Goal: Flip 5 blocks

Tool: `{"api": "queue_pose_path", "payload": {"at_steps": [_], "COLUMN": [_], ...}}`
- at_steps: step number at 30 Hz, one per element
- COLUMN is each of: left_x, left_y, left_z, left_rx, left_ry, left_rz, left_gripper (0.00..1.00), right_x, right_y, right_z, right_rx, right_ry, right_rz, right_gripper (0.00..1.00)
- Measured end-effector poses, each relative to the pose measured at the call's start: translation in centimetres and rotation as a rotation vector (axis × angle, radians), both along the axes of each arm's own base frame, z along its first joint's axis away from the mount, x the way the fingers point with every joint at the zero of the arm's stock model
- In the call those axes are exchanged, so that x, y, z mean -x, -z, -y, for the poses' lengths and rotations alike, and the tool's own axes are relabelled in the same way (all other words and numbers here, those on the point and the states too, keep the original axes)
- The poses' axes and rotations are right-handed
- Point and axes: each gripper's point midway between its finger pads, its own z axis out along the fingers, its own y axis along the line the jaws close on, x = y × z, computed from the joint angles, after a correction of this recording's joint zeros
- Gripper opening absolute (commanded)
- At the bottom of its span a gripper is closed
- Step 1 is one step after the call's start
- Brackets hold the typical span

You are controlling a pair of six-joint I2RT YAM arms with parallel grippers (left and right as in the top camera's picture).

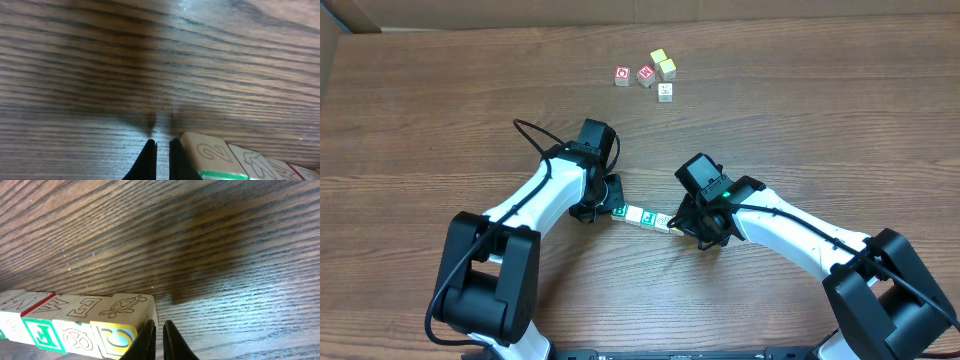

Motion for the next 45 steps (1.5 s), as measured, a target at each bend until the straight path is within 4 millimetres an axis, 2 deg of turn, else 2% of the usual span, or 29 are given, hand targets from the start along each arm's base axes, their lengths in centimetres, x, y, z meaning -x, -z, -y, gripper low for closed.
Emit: {"api": "queue_pose_path", "payload": {"at_steps": [19, 27, 37, 45], "left_x": [-1.1, -2.4, -3.2, -3.8], "left_y": [-0.5, -0.7, -1.0, -1.2], "left_z": [1.1, 1.5, 1.8, 1.9], "left_rx": [0.057, 0.069, 0.078, 0.082], "left_ry": [0.117, 0.126, 0.128, 0.127], "left_rz": [0.047, 0.101, 0.136, 0.158], "left_gripper": [0.04, 0.04, 0.04, 0.04], "right_x": [0.1, 0.4, 1.4, 2.9], "right_y": [0.1, 0.1, 0.1, 0.1], "right_z": [0.2, -0.1, -0.8, -2.3], "right_rx": [0.009, -0.019, -0.072, -0.086], "right_ry": [0.011, 0.100, 0.292, 0.368], "right_rz": [-0.005, -0.047, -0.147, -0.194], "right_gripper": [0.09, 0.08, 0.08, 0.08]}}
